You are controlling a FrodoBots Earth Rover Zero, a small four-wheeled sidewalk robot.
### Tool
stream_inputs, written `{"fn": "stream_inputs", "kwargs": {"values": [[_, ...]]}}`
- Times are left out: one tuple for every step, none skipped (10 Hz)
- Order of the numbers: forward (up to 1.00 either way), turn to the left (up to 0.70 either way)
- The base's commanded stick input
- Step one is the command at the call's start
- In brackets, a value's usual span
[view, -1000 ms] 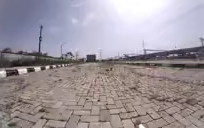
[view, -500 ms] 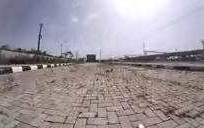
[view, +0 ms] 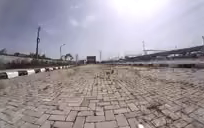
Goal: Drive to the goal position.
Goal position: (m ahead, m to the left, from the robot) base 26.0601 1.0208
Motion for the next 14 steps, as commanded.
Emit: {"fn": "stream_inputs", "kwargs": {"values": [[1.00, 0.40], [1.00, 0.39], [1.00, 0.38], [1.00, 0.38], [1.00, 0.00], [1.00, 0.00], [1.00, 0.00], [1.00, 0.00], [1.00, 0.00], [1.00, 0.00], [1.00, 0.00], [1.00, 0.00], [1.00, 0.00], [1.00, 0.00]]}}
